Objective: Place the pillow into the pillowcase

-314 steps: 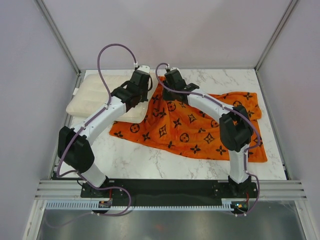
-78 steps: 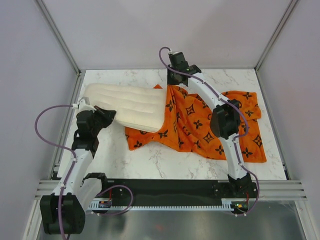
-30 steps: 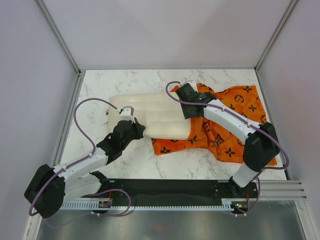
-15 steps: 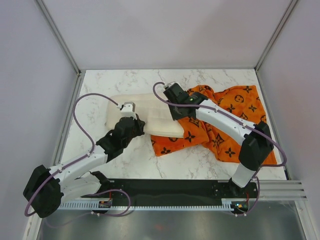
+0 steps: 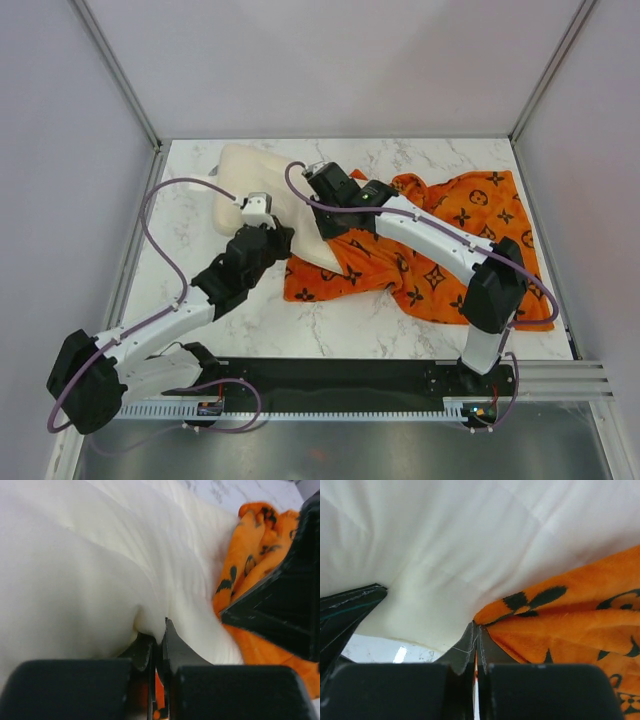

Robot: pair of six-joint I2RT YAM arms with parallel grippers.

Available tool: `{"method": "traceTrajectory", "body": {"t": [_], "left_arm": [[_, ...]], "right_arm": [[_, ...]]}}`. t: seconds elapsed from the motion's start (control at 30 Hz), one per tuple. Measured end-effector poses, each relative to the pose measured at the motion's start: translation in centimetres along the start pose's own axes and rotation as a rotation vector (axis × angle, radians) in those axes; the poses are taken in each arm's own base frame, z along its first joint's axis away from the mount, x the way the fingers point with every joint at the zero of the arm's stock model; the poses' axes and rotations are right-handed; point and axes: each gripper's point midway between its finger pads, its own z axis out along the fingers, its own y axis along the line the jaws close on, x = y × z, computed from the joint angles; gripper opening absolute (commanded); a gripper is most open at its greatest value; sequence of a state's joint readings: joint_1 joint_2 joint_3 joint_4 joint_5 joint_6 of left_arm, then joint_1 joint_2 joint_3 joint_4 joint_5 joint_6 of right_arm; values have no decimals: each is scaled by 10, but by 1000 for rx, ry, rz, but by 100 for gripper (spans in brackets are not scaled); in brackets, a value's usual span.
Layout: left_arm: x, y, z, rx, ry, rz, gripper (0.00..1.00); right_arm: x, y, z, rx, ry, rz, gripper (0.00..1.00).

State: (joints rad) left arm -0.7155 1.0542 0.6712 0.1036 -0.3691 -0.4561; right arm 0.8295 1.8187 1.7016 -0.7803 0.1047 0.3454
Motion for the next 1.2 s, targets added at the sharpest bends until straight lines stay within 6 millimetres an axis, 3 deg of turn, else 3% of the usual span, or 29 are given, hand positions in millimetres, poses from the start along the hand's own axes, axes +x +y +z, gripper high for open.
{"method": "traceTrajectory", "body": {"t": [0.07, 0.13, 0.17, 0.23, 0.3, 0.5, 0.6, 0.67, 0.77, 0.93, 1.03, 1.2], "left_arm": [[29, 6, -3, 11, 31, 1, 2], [67, 12, -10, 21, 85, 11, 2], [86, 16, -15, 25, 119, 22, 2], [111, 23, -23, 29, 168, 37, 2], [117, 26, -29, 35, 169, 39, 2], [91, 18, -36, 72, 83, 0, 2], [90, 18, -37, 75, 81, -1, 2], [91, 18, -37, 74, 83, 0, 2], [92, 19, -37, 73, 85, 2, 2], [93, 19, -37, 73, 88, 4, 2], [93, 19, -38, 76, 87, 6, 2], [89, 16, -40, 90, 73, 1, 2]], "right_arm": [[19, -7, 3, 19, 34, 1, 36], [38, -16, 4, 41, 72, -5, 60], [44, -23, 5, 61, 81, -9, 68], [51, -35, 3, 96, 94, -10, 73], [46, -53, 1, 156, 75, 2, 75], [0, -119, -19, 422, -27, 42, 80], [-28, -136, -14, 507, -76, 57, 80], [-37, -146, -2, 552, -74, 60, 80], [-38, -161, 23, 606, -34, 58, 81], [-10, -188, 55, 691, 90, 33, 81], [-3, -201, 56, 737, 117, 33, 79], [-2, -231, 41, 846, 122, 47, 79]]}}
